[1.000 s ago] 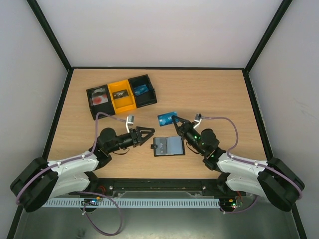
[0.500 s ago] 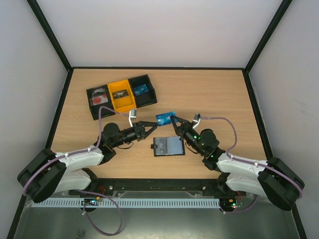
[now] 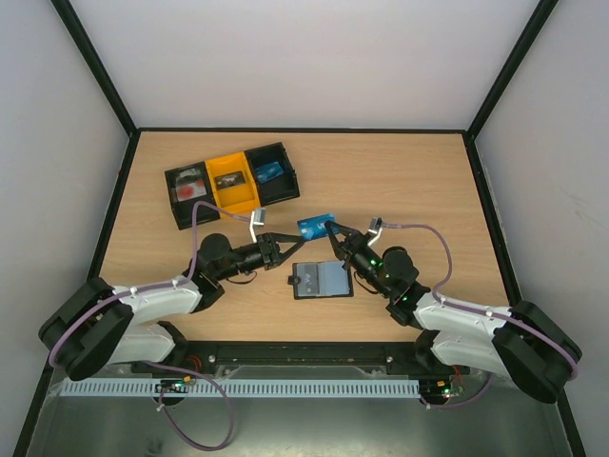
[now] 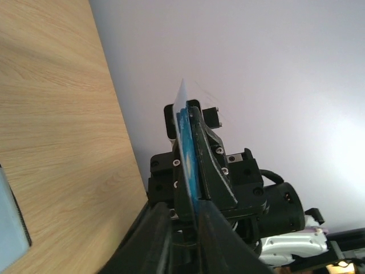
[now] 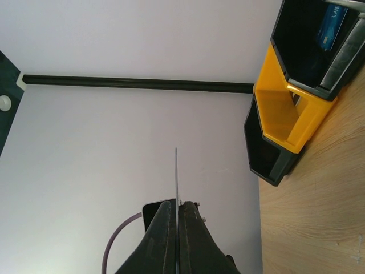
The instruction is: Take the credit cards out of the card holder
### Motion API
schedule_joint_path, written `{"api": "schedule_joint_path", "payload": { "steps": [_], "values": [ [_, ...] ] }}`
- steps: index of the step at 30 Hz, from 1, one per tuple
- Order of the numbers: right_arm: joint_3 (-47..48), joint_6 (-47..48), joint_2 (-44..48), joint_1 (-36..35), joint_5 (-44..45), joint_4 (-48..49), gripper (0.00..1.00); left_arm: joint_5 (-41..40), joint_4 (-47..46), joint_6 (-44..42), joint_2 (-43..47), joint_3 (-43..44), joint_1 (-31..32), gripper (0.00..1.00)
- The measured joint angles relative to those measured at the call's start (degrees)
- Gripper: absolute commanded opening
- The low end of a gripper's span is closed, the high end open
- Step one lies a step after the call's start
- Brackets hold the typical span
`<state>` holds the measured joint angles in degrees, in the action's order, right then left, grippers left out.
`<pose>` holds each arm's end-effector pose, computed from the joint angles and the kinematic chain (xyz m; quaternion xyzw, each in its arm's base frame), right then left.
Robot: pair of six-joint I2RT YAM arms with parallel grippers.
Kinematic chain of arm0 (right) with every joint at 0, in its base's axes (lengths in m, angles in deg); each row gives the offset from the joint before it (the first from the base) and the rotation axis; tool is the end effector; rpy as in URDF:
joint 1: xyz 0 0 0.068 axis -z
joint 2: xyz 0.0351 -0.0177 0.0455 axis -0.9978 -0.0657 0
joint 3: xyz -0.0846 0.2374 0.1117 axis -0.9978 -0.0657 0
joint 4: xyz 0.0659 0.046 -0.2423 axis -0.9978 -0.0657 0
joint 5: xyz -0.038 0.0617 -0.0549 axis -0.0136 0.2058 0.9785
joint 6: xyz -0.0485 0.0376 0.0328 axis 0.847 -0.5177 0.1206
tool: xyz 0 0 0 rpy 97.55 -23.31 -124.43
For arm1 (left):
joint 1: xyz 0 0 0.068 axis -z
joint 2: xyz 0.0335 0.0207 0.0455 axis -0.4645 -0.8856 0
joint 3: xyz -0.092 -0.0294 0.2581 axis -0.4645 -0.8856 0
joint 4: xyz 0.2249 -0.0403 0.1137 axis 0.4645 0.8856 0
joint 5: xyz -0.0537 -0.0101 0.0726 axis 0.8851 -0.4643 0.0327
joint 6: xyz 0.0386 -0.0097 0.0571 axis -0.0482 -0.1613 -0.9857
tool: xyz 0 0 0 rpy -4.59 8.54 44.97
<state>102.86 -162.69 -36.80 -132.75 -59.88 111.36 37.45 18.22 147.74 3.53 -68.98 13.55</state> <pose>0.1515 0.1677 0.2330 0.1855 0.6205 0.7109 0.2742 0.1729 -0.1867 0.2336 -0.0076 0.6610 -0.7054 0.2558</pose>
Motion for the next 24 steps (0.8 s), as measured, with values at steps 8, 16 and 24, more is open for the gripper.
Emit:
{"api": "schedule_joint_path", "payload": {
  "steps": [8,16,24],
  "values": [
    [-0.13,-0.15,-0.24,0.0,0.15,0.02,0.04,1.22,-0.87,-0.04,-0.46,0.7,0.17,0.03],
    [-1.09,0.24,0.76,-0.02,0.15,-1.79,0.45,1.18,-0.02,-1.16,-0.26,0.7,0.22,0.03],
    [-1.2,6.8,10.93,-0.04,0.33,-13.62,0.97,1.42,14.43,-6.88,6.75,1.09,-4.31,0.03]
  ]
}}
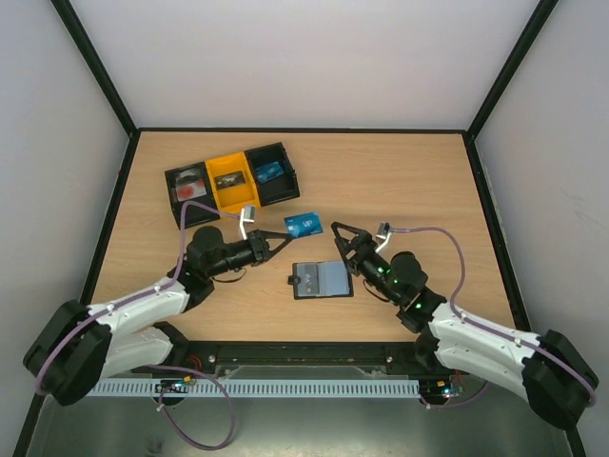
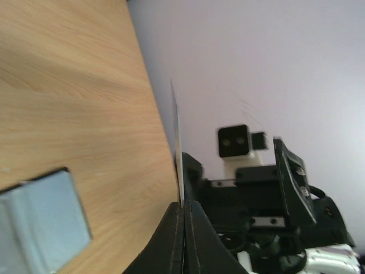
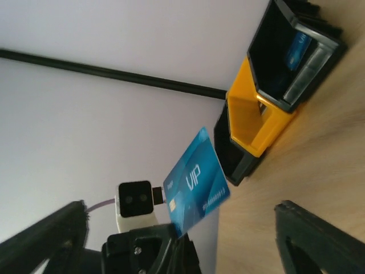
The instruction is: Take the credit cards out of the card holder
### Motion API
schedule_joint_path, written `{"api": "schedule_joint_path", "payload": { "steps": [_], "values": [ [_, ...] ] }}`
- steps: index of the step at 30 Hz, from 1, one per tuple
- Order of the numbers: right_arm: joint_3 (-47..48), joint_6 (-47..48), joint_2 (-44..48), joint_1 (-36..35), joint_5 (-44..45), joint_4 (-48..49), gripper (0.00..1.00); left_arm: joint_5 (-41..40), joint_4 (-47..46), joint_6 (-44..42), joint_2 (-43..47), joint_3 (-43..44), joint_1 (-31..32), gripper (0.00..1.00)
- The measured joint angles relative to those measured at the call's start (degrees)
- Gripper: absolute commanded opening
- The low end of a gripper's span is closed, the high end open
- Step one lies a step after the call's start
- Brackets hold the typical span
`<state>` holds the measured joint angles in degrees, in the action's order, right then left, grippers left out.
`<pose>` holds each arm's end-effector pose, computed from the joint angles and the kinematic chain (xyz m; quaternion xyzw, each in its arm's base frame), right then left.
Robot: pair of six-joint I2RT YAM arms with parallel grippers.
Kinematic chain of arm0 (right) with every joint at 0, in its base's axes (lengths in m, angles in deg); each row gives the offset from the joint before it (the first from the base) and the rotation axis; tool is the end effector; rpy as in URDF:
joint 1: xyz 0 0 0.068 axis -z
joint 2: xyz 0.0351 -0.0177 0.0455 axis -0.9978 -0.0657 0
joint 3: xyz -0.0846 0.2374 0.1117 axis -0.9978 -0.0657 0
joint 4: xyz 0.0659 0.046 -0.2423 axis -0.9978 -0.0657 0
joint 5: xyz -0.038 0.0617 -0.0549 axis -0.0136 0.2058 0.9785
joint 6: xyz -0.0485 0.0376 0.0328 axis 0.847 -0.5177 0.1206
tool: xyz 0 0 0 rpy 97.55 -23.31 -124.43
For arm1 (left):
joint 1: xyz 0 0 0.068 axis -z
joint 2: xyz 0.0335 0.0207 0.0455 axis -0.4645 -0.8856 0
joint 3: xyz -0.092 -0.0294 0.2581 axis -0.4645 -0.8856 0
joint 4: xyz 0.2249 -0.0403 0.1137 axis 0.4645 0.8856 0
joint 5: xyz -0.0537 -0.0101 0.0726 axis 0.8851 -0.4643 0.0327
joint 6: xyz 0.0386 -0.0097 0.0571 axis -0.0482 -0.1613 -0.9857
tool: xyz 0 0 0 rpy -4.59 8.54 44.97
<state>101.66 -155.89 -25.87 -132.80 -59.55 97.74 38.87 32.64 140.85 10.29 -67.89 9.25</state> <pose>0.1372 0.1524 0.2324 0.1585 0.6541 0.6733 0.3061 0.1777 -0.1683 0.2357 -0.0037 0.6982 -0.6570 0.2843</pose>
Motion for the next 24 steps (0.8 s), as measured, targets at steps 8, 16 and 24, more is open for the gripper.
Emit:
{"api": "schedule_joint_path", "payload": {
  "steps": [8,16,24],
  "values": [
    [-1.27,9.62,14.91,-0.02,3.34,-17.38,0.98,0.28,19.78,-9.18,8.17,3.34,-8.44,0.03],
    [-1.99,16.24,24.35,-0.02,6.95,-30.82,0.97,1.92,36.46,-16.92,7.45,7.74,-19.52,0.03],
    [-2.75,19.12,25.92,-0.02,7.98,-39.23,0.98,1.09,45.33,-24.79,-1.4,19.5,-26.36,0.03]
  ]
}}
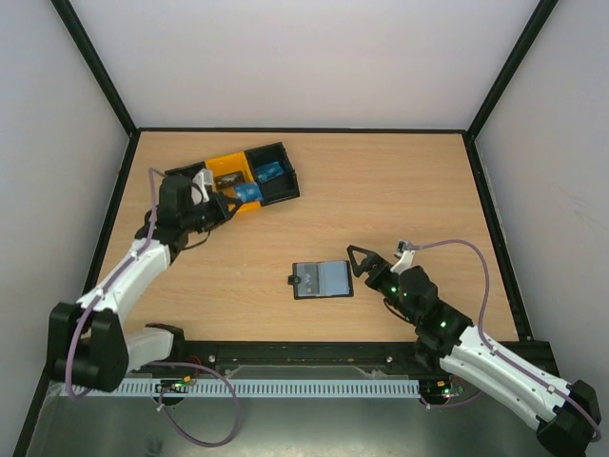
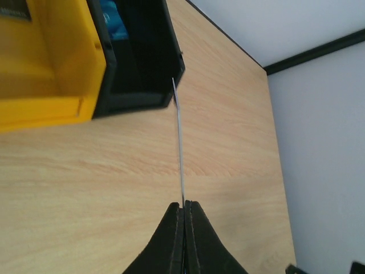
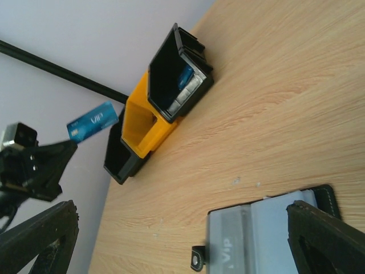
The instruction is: Take the credit cards out of the card holder
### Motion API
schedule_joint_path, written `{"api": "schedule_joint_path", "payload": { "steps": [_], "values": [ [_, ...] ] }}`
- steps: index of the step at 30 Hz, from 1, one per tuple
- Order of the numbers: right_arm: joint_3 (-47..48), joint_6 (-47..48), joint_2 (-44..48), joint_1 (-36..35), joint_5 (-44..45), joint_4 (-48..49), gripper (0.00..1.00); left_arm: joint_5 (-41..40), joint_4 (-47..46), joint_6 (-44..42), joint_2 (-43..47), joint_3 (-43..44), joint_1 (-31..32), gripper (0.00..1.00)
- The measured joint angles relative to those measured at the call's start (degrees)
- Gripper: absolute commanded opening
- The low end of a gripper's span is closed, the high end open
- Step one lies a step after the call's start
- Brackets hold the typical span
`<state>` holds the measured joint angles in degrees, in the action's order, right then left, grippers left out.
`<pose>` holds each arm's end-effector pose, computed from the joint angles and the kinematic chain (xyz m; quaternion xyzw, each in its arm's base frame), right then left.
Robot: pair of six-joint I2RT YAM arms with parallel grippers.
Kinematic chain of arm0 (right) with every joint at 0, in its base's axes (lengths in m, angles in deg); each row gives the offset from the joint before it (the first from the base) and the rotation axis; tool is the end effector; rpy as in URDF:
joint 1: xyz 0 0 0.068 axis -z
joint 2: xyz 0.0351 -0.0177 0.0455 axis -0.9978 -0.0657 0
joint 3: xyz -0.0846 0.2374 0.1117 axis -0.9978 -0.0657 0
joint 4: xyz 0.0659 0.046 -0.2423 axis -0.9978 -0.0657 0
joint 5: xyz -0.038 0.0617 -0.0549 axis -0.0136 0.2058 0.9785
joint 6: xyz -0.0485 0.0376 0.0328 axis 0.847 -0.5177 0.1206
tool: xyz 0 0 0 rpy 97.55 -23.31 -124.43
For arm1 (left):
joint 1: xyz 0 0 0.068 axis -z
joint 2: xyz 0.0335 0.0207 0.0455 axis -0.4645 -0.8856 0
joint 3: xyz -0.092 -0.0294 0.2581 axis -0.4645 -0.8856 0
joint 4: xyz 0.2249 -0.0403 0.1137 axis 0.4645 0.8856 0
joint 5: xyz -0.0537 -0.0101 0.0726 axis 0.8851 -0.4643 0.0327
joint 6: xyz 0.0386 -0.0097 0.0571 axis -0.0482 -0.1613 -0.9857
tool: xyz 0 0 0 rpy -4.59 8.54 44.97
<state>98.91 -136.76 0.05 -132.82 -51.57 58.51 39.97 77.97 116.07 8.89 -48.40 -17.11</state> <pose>0.1061 0.1082 0.1976 0.1081 0.7619 0.5031 0.3934 0.2545 -0.0767 0.2540 -0.0931 0.8231 -0.4299 0.3591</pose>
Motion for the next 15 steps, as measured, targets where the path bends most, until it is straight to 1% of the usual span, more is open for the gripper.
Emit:
{"api": "schedule_joint_path", "payload": {
  "steps": [7,11,15],
  "values": [
    [-0.26,0.92,0.17,0.0,-0.33,-1.84,0.98,-3.67,3.39,-3.02,-13.09,12.09,-1.03,0.03],
    [-0.26,1.9,-0.31,0.0,-0.42,-2.16,0.97,-5.55,4.85,-3.04,-20.48,20.15,-1.22,0.03],
    [-0.26,2.75,-2.05,0.0,-0.5,-2.29,0.98,-7.26,4.81,-2.29,-25.22,25.24,-1.25,0.03]
  ]
}}
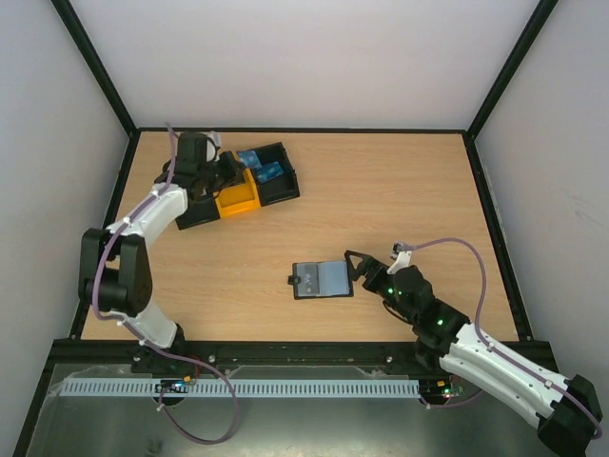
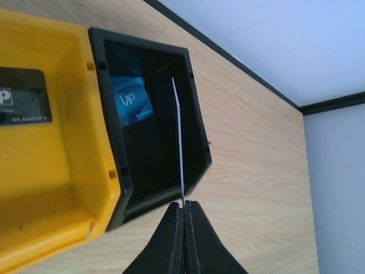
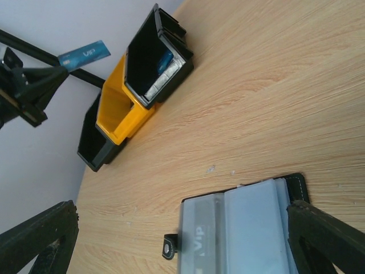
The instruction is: Take the credit cards out of the card holder
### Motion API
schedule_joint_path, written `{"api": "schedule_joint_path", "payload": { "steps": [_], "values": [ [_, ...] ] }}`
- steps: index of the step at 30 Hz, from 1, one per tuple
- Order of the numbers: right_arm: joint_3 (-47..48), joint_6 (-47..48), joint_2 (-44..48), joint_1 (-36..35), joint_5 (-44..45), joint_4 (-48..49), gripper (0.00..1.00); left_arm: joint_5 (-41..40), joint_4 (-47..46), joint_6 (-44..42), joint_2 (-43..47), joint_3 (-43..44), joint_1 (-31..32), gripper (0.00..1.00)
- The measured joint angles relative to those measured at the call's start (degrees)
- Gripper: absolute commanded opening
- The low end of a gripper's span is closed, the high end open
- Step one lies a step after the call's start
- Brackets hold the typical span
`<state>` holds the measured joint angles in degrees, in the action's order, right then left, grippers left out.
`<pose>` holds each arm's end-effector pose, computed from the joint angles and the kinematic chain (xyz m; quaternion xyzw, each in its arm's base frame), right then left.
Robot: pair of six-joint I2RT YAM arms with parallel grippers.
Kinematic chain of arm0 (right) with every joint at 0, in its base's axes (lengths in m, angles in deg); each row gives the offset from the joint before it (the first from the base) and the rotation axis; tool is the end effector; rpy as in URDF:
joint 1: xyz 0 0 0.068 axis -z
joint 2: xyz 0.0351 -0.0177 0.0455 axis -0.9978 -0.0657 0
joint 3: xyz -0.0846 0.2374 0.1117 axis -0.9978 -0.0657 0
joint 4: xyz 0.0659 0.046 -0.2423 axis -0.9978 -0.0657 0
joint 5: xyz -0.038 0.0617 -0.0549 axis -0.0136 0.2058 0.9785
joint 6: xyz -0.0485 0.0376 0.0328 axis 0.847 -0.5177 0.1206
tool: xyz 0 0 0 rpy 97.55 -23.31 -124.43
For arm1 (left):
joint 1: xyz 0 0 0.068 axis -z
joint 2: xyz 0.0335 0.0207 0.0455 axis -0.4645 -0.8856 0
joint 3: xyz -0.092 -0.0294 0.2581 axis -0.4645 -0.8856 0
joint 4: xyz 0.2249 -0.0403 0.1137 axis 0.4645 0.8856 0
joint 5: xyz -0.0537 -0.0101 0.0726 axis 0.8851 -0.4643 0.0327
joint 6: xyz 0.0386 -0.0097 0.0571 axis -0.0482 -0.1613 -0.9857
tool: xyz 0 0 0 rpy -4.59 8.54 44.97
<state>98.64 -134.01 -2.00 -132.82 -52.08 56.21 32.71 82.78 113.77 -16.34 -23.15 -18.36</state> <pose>0.1067 0.1097 0.1860 0.0888 0.7897 0.4704 0.3837 0.3681 -0.0830 0.2656 -0.1331 0.8454 -0.3637 0.3677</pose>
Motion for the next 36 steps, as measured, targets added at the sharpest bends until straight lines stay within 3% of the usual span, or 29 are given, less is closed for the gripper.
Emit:
{"api": "schedule_joint_path", "payload": {
  "steps": [13,36],
  "values": [
    [0.0,2.34,-2.97,0.0,-0.15,0.04,0.98,-3.65,1.7,1.38,-15.72,10.23,0.0,0.03],
    [-0.37,2.99,-5.18,0.0,1.49,1.25,0.98,-5.81,5.97,1.62,-26.32,23.65,3.52,0.03]
  ]
}}
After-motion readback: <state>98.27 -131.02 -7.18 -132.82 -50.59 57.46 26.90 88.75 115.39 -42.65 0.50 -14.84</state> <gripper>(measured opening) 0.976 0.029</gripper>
